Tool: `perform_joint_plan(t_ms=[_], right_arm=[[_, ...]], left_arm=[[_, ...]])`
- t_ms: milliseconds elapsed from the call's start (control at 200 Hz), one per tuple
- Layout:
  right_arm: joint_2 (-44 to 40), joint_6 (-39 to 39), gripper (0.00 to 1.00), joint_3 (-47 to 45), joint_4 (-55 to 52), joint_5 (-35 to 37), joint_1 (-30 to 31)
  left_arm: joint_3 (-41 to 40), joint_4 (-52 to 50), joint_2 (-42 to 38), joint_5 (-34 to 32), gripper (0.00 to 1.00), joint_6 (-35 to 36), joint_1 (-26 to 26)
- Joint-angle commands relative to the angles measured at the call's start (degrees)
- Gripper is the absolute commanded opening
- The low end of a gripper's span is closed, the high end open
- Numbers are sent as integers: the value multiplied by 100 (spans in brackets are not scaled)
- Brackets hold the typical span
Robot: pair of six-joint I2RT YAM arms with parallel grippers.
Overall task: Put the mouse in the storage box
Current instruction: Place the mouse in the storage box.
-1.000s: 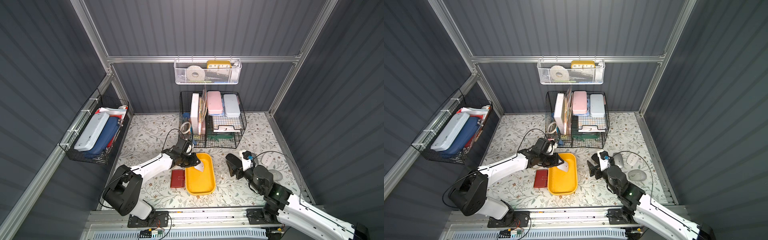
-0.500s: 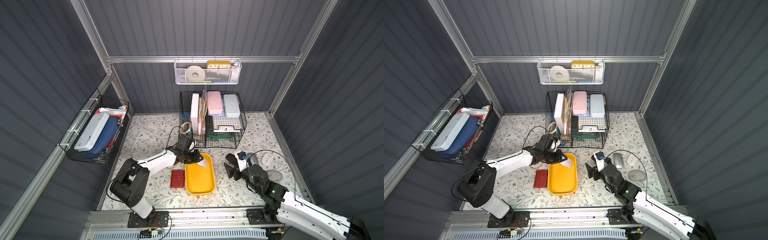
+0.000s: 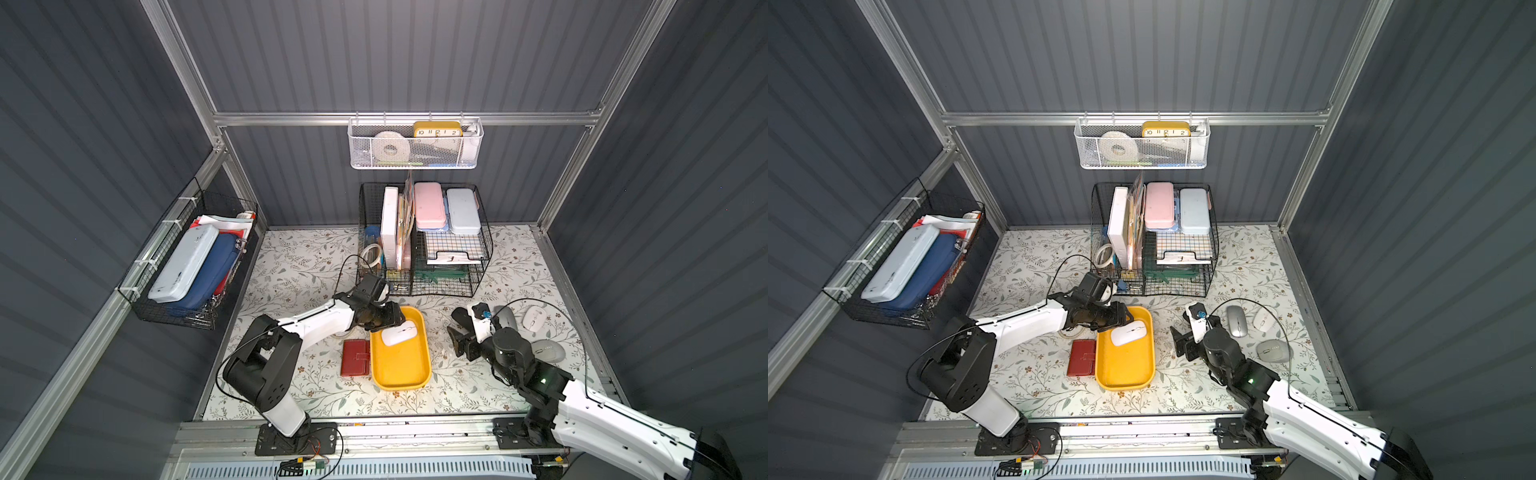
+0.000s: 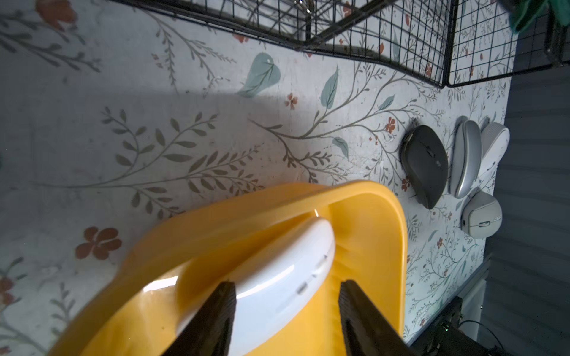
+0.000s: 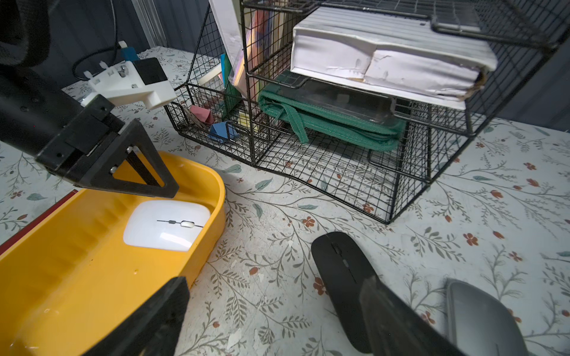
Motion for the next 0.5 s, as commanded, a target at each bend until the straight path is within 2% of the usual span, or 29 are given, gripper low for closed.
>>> perform_joint_plan(t_ms=[0, 220, 335, 385, 430, 495], right_arm=[[82, 54, 93, 206, 133, 86, -16], [332, 120, 96, 356, 52, 138, -130], [643, 546, 99, 617, -374, 376, -681], [866, 795, 99, 838, -723, 152, -1105], [1104, 861, 99, 961, -858, -333, -1450], [1495, 891, 98, 1143, -973, -827, -1697]], left_arm=[[8, -223, -2, -157, 63, 37, -11], [164, -476, -158, -347, 66, 110, -6], [130, -547, -520, -378, 67, 194, -8], [116, -623, -694, -416, 69, 212, -11], [103, -705, -832, -452, 70, 246, -13], [77, -818, -1011, -496, 71, 285, -13]])
